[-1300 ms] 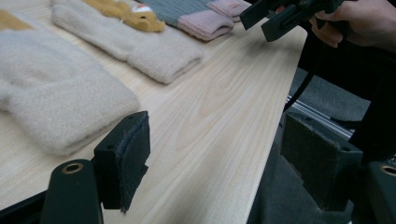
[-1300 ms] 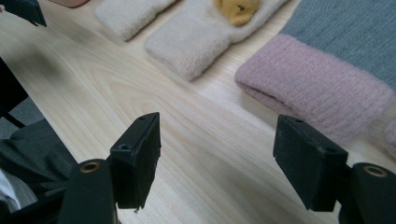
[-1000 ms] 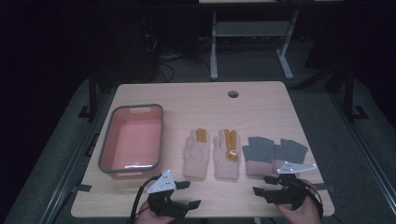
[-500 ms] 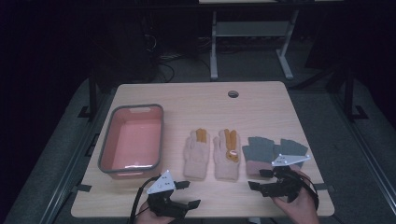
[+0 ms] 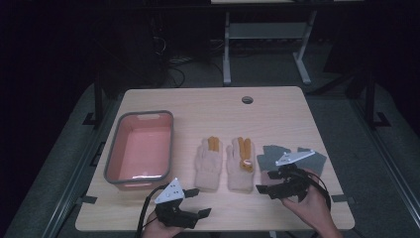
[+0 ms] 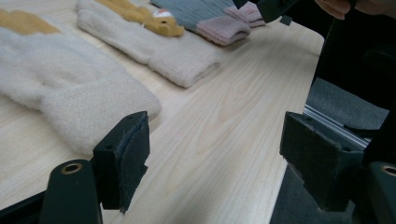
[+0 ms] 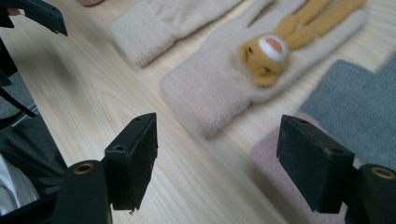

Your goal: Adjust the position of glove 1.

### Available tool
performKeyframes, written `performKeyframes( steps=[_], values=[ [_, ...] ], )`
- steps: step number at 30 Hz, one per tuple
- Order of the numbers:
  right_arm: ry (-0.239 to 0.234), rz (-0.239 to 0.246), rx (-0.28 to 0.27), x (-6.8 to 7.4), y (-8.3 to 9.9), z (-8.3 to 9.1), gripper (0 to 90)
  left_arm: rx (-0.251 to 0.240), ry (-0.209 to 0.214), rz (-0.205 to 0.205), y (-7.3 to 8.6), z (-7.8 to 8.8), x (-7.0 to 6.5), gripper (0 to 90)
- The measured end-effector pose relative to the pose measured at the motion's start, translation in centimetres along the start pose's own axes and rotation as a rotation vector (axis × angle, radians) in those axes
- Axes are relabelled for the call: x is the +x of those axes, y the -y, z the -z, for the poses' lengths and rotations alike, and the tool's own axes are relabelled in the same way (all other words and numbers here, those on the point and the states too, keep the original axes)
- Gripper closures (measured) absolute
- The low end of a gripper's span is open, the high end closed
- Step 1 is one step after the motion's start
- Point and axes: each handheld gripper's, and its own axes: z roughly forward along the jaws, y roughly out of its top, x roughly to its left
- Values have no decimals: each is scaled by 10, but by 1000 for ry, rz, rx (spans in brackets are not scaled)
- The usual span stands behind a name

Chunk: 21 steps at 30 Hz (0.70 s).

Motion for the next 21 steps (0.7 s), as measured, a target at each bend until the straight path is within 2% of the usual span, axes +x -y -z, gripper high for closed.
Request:
performKeyframes(
  steps=[9,14,21],
  values=[
    [11,29,35,1,-24,-8,286,1,-15,-8,-1,0,1,240],
    [16,68,46,1,-39,-15,302,-5,-15,-14,-1,-1,1,240],
    [22,97,104,-3,-60,-30,306,-6,-13,-6,-2,0,1,240]
  ],
)
